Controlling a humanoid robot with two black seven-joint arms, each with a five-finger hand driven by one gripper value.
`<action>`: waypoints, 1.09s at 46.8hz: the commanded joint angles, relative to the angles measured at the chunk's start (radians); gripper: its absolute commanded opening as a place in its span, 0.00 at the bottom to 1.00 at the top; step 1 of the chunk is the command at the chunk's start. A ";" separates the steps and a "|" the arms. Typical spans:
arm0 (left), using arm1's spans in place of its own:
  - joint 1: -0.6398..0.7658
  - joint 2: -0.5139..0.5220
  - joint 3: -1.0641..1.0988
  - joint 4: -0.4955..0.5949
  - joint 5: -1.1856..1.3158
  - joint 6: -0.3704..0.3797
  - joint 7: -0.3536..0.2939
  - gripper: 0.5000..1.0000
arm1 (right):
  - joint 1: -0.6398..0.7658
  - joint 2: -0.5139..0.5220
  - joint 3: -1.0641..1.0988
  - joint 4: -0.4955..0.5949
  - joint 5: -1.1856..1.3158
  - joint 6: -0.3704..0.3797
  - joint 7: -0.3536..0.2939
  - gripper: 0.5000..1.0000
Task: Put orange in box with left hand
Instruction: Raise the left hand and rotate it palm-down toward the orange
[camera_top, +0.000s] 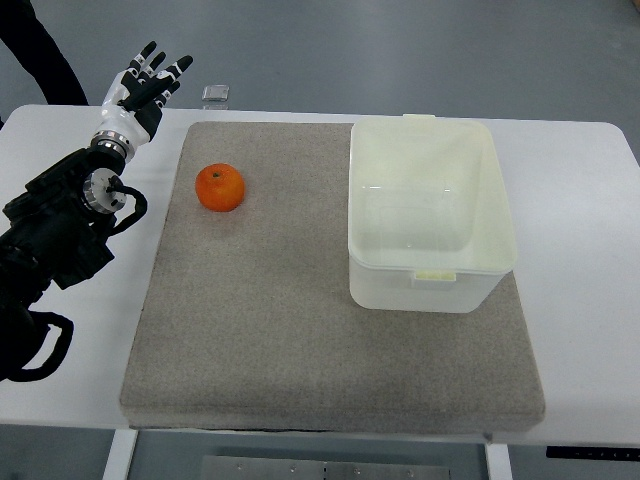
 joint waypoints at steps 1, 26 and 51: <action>-0.001 0.000 0.000 0.000 0.005 0.000 0.000 0.99 | 0.000 0.000 0.000 0.000 0.000 0.000 0.000 0.85; -0.005 -0.008 0.000 -0.003 0.011 0.006 0.002 0.99 | 0.000 0.000 0.000 0.000 0.000 0.000 0.000 0.85; -0.044 0.005 0.001 -0.055 0.011 0.040 0.005 0.99 | 0.000 0.000 0.000 0.000 0.000 0.000 0.000 0.85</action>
